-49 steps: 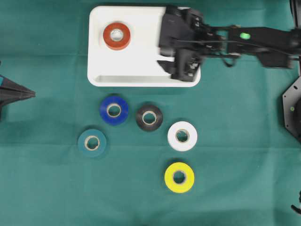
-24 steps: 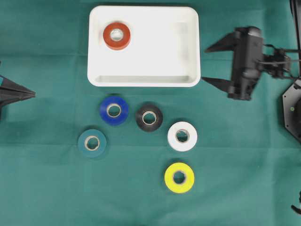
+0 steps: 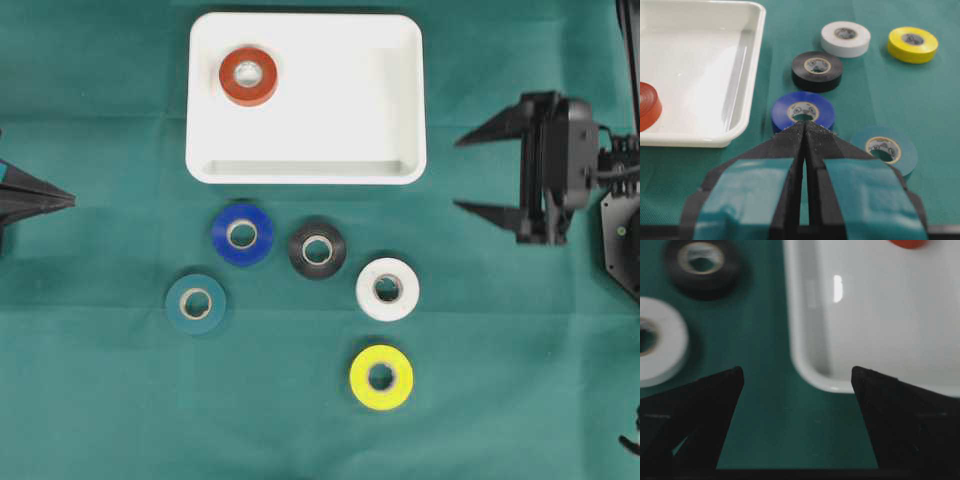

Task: Put the tape into the white case with the right arm.
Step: 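Release the red tape in the tray and retract the right arm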

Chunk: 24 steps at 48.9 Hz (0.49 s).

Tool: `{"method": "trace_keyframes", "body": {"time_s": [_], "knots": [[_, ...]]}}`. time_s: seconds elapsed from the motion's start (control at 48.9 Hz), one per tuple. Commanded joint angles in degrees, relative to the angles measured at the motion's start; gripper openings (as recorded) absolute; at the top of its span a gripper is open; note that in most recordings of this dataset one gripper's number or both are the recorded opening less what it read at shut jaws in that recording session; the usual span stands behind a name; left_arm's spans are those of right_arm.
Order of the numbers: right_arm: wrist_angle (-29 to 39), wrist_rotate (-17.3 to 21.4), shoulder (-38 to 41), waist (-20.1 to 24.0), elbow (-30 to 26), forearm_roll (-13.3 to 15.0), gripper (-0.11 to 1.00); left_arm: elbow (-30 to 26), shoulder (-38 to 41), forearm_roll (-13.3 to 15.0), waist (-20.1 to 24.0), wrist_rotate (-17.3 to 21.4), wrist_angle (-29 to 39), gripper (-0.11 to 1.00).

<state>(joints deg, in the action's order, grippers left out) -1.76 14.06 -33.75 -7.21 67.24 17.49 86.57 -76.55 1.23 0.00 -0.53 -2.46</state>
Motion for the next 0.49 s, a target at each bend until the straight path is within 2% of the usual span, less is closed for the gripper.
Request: {"method": "trace_keyframes", "body": {"time_s": [0.0, 0.184, 0.47], "knots": [[-0.35, 0.18, -0.18, 3.16, -0.26, -0.09, 0.71, -0.88, 0.35, 0.09, 0.09, 0.09, -0.26, 0.0], [0.0, 0.18, -0.26, 7.29, 0.79, -0.35, 0.7, -0.88, 0.35, 0.09, 0.09, 0.0, -0.26, 0.0], [1.67, 0.18, -1.85, 7.47, 2.46, -0.35, 0.7, -0.97, 0.35, 0.09, 0.09, 0.0, -0.26, 0.0]]}}
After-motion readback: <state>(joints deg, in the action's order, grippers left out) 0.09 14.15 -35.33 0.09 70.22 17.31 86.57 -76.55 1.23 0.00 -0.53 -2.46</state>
